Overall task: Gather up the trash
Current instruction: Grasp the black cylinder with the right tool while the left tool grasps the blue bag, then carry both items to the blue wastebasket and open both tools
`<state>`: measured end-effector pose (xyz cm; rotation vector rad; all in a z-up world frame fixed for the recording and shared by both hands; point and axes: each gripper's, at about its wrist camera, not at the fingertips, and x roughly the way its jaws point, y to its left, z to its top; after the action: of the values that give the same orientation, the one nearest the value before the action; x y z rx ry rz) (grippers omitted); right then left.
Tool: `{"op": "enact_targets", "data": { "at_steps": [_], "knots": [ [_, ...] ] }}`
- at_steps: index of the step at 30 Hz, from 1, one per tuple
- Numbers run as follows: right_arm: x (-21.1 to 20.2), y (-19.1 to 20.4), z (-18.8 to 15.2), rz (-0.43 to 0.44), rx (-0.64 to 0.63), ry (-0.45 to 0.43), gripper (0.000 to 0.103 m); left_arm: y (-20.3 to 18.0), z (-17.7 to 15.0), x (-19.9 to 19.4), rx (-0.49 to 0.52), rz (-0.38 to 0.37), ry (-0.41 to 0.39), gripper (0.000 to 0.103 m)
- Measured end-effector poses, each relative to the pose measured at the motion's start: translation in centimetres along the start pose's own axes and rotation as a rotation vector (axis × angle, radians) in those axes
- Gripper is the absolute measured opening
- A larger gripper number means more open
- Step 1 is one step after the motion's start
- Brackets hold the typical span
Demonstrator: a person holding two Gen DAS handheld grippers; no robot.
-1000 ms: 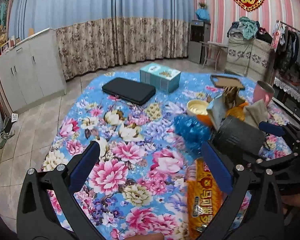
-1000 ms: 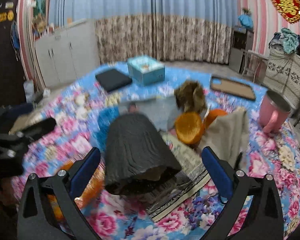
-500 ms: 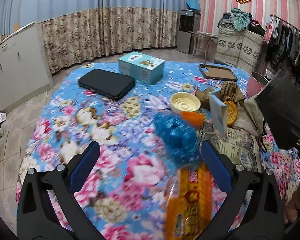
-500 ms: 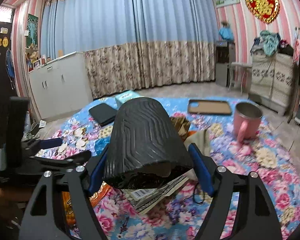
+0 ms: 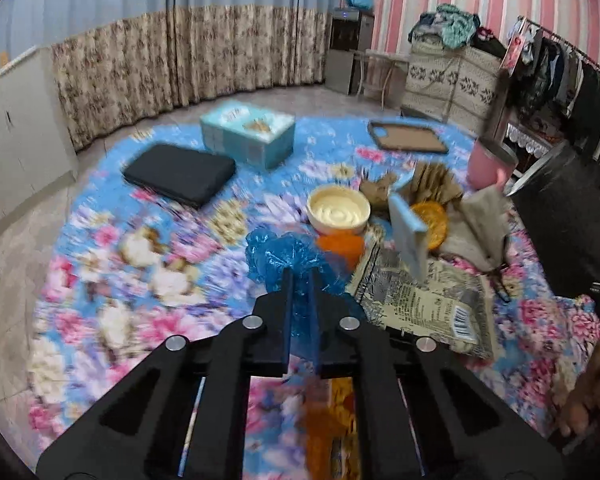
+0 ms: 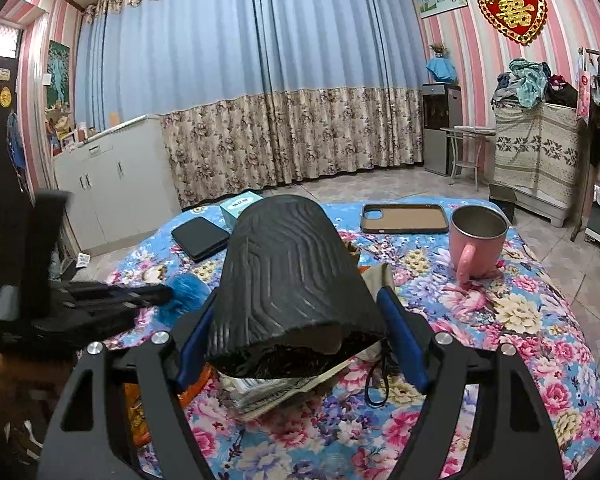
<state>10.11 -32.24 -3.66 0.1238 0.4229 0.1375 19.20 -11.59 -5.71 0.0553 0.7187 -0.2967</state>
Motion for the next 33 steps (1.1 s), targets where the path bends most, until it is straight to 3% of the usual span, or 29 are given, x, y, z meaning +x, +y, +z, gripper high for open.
{"op": "enact_targets", "data": {
  "at_steps": [12,21,25,33],
  "knots": [
    [-4.4,-0.1,0.6,-0.012,-0.007,-0.037,0.075,-0.5,2.6,-10.0,0.036,0.046,-0.122,0.002],
    [-7.5,-2.1,1.9,-0.034,-0.027,-0.049,0.075,-3.9,2.8,-12.8,0.04,0.047,-0.155,0.002],
    [-9.5,-4.5,1.9,-0.073,-0.019,-0.063,0.075,-7.1,2.8,-13.7,0.05,-0.036,-0.154,0.002],
    [-14.2,-10.7,1.0,-0.201,-0.005,-0.076,0.076,-18.8,1.4,-14.3,0.15,-0.223,-0.134,0.002]
  ]
}}
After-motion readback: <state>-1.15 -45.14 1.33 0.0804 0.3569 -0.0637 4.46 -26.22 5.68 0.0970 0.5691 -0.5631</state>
